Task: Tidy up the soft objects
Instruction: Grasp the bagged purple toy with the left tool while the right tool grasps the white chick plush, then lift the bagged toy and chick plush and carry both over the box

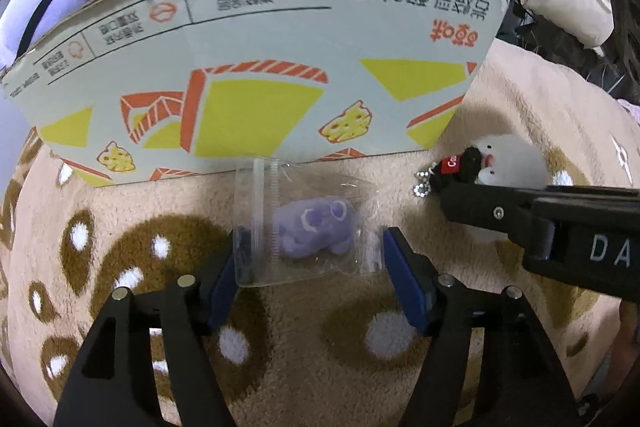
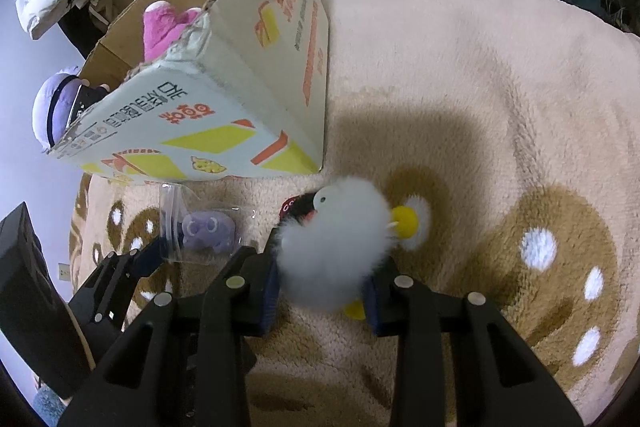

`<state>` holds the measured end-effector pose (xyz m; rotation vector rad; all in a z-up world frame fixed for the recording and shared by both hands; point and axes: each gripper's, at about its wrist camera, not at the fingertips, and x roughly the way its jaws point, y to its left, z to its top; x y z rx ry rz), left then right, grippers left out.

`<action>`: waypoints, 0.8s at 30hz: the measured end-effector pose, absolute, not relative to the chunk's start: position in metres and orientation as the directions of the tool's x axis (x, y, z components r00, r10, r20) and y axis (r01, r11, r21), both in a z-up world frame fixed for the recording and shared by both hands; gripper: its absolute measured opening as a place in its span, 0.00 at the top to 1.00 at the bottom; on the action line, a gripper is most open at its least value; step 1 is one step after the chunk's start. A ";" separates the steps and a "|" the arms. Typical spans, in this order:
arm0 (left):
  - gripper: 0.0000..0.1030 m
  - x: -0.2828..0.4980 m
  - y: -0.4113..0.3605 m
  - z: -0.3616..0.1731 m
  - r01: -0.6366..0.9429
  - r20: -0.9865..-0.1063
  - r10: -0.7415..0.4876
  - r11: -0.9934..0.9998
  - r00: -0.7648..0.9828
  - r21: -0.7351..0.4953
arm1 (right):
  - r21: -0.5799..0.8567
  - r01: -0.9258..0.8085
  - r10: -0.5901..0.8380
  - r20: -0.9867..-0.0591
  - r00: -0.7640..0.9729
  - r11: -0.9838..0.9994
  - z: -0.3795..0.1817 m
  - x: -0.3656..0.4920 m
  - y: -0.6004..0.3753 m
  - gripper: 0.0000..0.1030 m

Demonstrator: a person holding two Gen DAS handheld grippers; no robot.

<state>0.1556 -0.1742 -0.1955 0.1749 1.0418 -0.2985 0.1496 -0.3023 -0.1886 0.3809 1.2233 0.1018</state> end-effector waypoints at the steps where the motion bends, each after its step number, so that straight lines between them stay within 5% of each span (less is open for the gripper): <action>1: 0.34 0.155 -0.175 -0.196 0.329 -0.868 -0.156 0.944 0.471 0.009 | 0.339 0.127 0.279 -0.896 0.344 0.932 -0.189 0.150 -0.303 0.65; 5: 0.34 0.153 -0.178 -0.197 0.337 -0.868 -0.145 0.941 0.475 0.027 | 0.341 0.129 0.280 -0.896 0.344 0.931 -0.189 0.151 -0.303 0.65; 8: 0.49 0.154 -0.170 -0.192 0.306 -0.861 -0.169 0.952 0.479 -0.017 | 0.339 0.126 0.277 -0.893 0.355 0.932 -0.187 0.150 -0.304 0.65; 14: 0.60 0.157 -0.163 -0.185 0.260 -0.854 -0.220 0.960 0.471 -0.104 | 0.347 0.113 0.281 -0.879 0.385 0.931 -0.179 0.146 -0.303 0.65; 15: 0.77 0.155 -0.164 -0.182 0.268 -0.849 -0.228 0.957 0.477 -0.106 | 0.347 0.111 0.281 -0.878 0.388 0.931 -0.177 0.145 -0.303 0.65; 18: 0.89 0.150 -0.163 -0.178 0.295 -0.840 -0.279 0.944 0.464 -0.151 | 0.353 0.105 0.284 -0.869 0.405 0.930 -0.173 0.142 -0.303 0.65; 24: 0.92 0.145 -0.170 -0.173 0.316 -0.833 -0.299 0.935 0.465 -0.159 | 0.354 0.105 0.281 -0.863 0.419 0.929 -0.168 0.139 -0.299 0.65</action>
